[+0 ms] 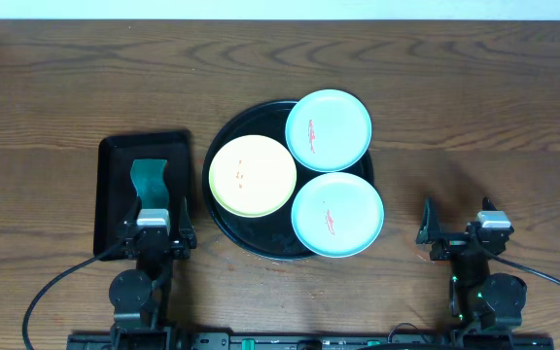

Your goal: Clean dirty plates on tray and stack at the side

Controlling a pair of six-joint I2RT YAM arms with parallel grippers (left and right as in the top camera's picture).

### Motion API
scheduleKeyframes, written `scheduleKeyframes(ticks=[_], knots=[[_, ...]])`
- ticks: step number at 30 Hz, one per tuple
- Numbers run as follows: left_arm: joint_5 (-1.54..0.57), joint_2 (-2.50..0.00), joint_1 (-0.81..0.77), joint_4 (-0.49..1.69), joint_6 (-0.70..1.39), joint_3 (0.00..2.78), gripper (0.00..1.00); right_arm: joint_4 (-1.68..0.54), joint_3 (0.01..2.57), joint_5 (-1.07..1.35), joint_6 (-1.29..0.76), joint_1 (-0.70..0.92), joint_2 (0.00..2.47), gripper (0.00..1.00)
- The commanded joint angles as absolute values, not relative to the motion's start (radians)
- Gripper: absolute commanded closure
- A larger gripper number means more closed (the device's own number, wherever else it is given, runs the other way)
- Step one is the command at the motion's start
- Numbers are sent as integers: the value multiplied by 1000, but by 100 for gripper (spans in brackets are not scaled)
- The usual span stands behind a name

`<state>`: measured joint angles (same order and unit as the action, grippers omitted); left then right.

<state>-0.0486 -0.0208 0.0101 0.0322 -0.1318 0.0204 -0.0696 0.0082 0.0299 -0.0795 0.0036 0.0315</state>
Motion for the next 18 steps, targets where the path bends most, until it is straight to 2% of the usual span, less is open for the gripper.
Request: scheduleKeyframes(ticks=[1, 18], knots=[[-30, -24, 5, 69, -142, 4, 23, -72, 6, 34, -92, -2, 28, 1], [-30, -24, 5, 69, -142, 4, 23, -72, 6, 23, -92, -2, 28, 1]])
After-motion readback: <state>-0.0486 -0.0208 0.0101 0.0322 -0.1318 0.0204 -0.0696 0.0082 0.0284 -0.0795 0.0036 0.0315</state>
